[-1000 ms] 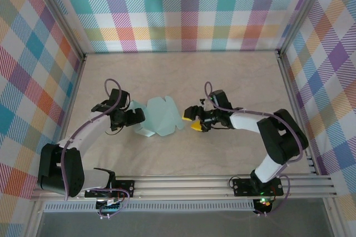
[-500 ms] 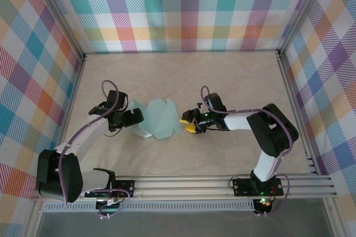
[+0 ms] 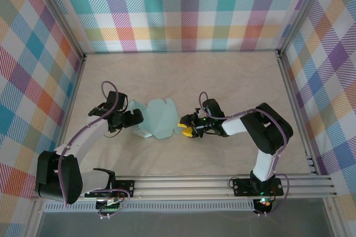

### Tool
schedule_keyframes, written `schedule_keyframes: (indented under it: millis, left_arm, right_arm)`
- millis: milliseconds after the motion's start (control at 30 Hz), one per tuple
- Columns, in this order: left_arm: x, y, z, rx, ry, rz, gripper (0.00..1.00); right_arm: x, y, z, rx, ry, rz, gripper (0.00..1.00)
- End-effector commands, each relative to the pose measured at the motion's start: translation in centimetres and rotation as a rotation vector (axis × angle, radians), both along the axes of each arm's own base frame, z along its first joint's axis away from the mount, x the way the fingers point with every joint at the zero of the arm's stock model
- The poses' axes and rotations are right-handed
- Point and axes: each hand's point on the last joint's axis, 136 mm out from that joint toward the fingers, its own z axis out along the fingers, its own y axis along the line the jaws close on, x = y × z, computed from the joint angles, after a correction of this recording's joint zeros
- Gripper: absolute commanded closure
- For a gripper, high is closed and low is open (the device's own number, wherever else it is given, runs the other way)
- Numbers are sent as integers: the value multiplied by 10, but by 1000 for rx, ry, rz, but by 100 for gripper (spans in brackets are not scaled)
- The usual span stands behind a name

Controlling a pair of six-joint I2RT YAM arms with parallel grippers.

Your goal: Fold the paper box

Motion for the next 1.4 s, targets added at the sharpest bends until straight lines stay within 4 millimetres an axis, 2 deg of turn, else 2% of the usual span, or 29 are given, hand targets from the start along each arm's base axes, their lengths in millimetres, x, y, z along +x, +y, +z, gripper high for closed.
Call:
schedule_keyframes:
  millis: [0,200,300,400,933,1133,1367]
  left_arm:
    - [-5,5,0,-6,1,18,0]
    - [-7,8,-4,8,13,29,0]
    - [-7,6,-6,-9,12,36,0]
    - [-8,5,-9,-15,9,39,0]
    - [-9,5,-9,-16,5,26,0]
    - [-10,7,-8,-3,5,29,0]
    - [-10,8,-10,5,13,29,0]
  right_arm:
    - [-10,4,-18,-47,52,22,52]
    - [-16,-19,-16,-218,15,-6,54]
    - [-20,-26,-18,-286,40,-13,59]
    - [-23,-21,-19,-311,45,-2,64]
    - [-11,13,-10,-301,6,59,65]
    - [-12,11,-8,-304,7,52,65]
    - [-27,7,-11,-314,22,34,60]
